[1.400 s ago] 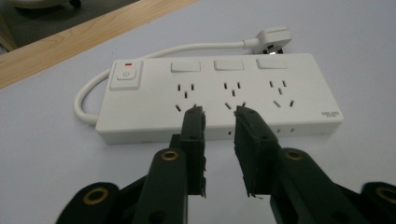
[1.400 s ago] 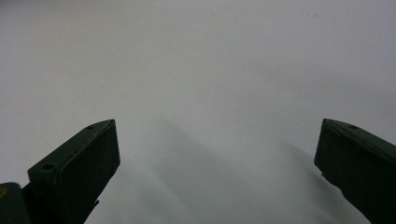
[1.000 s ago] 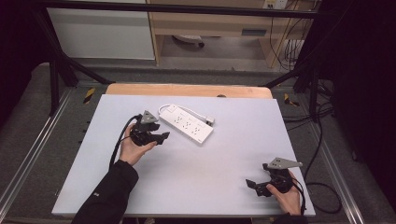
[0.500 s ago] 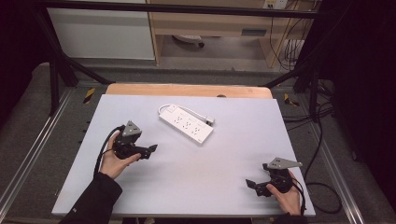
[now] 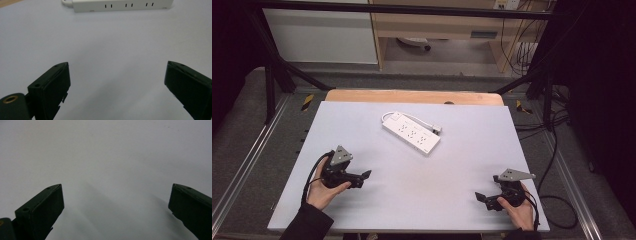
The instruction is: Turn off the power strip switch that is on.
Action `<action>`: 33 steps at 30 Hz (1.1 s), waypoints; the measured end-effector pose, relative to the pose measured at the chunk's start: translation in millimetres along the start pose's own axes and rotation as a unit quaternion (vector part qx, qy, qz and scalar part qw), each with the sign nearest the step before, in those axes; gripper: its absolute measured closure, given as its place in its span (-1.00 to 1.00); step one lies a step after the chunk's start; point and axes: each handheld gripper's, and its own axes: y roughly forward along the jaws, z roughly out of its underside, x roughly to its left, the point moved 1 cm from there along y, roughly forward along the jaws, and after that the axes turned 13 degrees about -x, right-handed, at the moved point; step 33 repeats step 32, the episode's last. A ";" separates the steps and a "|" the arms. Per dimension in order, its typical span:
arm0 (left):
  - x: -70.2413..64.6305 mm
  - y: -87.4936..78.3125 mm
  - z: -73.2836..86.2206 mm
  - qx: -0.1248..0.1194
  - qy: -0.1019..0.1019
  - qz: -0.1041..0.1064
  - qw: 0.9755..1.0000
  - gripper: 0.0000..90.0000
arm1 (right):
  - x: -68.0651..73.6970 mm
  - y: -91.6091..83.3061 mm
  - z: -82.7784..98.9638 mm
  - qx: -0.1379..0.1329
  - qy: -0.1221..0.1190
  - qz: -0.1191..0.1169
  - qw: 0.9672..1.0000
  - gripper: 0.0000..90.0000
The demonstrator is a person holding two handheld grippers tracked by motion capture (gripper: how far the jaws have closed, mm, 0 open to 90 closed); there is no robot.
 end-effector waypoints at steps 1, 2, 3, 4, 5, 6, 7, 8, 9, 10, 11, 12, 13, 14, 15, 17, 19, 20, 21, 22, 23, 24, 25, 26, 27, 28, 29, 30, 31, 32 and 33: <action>0.5 -1.7 3.2 0.002 -0.001 -0.001 1.000 -0.85 | 0.0 0.0 0.0 0.001 0.000 0.000 1.000 -0.98; 0.7 -3.1 6.3 0.001 -0.005 -0.001 1.000 -0.85 | 0.3 0.0 0.1 0.001 0.002 0.000 1.000 -0.98; 1.0 -4.5 8.9 0.000 -0.005 0.000 1.000 -0.84 | 0.3 0.0 0.1 0.001 0.002 0.000 1.000 -0.98; 0.9 -6.2 11.3 0.002 -0.006 -0.001 1.000 -0.84 | 0.4 0.1 0.1 0.002 0.002 0.000 1.000 -0.98; 0.8 -7.8 13.5 0.002 -0.006 -0.002 1.000 -0.84 | 0.3 0.3 0.1 0.002 0.001 0.000 1.000 -0.98; 0.9 -9.4 15.7 0.001 -0.006 -0.001 1.000 -0.84 | 0.3 0.4 0.2 0.002 0.001 0.000 1.000 -0.98; 0.5 -10.7 18.1 0.000 -0.007 -0.001 1.000 -0.84 | 0.3 0.4 0.2 0.002 0.000 -0.001 1.000 -0.98; 0.4 -11.9 20.6 0.001 -0.007 0.000 1.000 -0.84 | 0.4 0.4 0.2 0.002 0.000 0.000 1.000 -0.98; 0.4 -12.9 23.0 0.004 -0.007 -0.002 1.000 -0.84 | 0.5 0.2 0.1 0.003 0.001 0.000 1.000 -0.98; 0.6 -13.7 25.0 0.007 -0.005 -0.003 1.000 -0.85 | 0.3 0.2 0.2 0.003 0.000 0.000 1.000 -0.98; 0.9 -14.3 26.8 0.010 -0.007 -0.003 1.000 -0.85 | 0.3 0.2 0.2 0.003 0.000 0.000 1.000 -0.98; 1.5 -14.8 28.5 0.011 -0.009 -0.003 1.000 -0.85 | 0.2 0.2 0.2 0.004 0.000 0.001 1.000 -0.98; 1.9 -15.5 30.4 0.013 -0.011 -0.003 1.000 -0.85 | 0.3 0.3 0.2 0.004 0.000 0.001 1.000 -0.98; 2.2 -15.6 32.5 0.013 -0.013 -0.001 1.000 -0.85 | 0.3 0.3 0.3 0.004 -0.002 0.001 1.000 -0.98; 2.3 -15.8 34.6 0.016 -0.014 0.000 1.000 -0.86 | 0.7 0.4 0.2 0.003 0.000 0.000 1.000 -0.98; 2.7 -16.5 37.8 0.023 -0.013 0.001 1.000 -0.89 | 0.7 0.3 0.2 0.004 0.001 0.000 1.000 -0.98; 3.6 -18.0 39.9 0.023 -0.013 0.000 1.000 -0.91 | 0.9 0.5 0.3 0.005 0.000 0.000 1.000 -0.98; 4.0 -18.5 40.8 0.022 -0.015 0.001 1.000 -0.91 | 1.0 0.5 0.2 0.005 0.001 -0.001 1.000 -0.98; 4.4 -18.7 41.8 0.023 -0.017 0.001 1.000 -0.91 | 0.8 0.5 0.2 0.004 0.000 -0.001 1.000 -0.98; 4.7 -18.7 42.9 0.023 -0.017 0.000 1.000 -0.91 | 0.8 0.4 0.1 0.004 0.001 -0.001 1.000 -0.98; 4.8 -18.7 43.8 0.025 -0.018 0.001 1.000 -0.91 | 0.8 0.4 0.1 0.004 0.001 -0.002 1.000 -0.98; 5.1 -18.8 44.6 0.026 -0.018 0.002 1.000 -0.91 | 0.6 0.6 0.2 0.005 0.000 -0.001 1.000 -0.98; 5.2 -18.9 45.2 0.026 -0.018 0.001 1.000 -0.92 | 0.7 0.9 0.2 0.004 0.002 -0.002 1.000 -0.98; 5.3 -19.1 45.5 0.025 -0.018 0.001 1.000 -0.92 | 0.8 1.0 0.2 0.006 0.001 -0.002 1.000 -0.98; 5.5 -19.3 45.7 0.024 -0.019 0.001 1.000 -0.92 | 0.8 1.2 0.2 0.005 0.000 -0.002 1.000 -0.98; 5.8 -19.6 45.7 0.023 -0.019 0.001 1.000 -0.92 | 0.7 1.3 0.2 0.005 0.000 -0.003 1.000 -0.98; 5.9 -19.7 45.9 0.023 -0.019 0.001 1.000 -0.92 | 0.7 1.4 0.3 0.004 0.000 -0.003 1.000 -0.98; 6.0 -19.7 46.1 0.024 -0.019 0.002 1.000 -0.92 | 0.7 1.4 0.3 0.005 0.000 -0.003 1.000 -0.98; 6.1 -19.9 46.3 0.025 -0.020 0.001 0.999 -0.93 | 0.6 1.5 0.2 0.005 0.001 -0.002 1.000 -0.98; 6.3 -20.1 46.4 0.025 -0.020 0.001 0.999 -0.93 | 0.6 1.3 0.2 0.005 0.002 -0.002 1.000 -0.98; 6.3 -20.1 46.4 0.025 -0.020 0.001 0.999 -0.93 | 0.6 1.3 0.2 0.005 0.002 -0.002 1.000 -0.98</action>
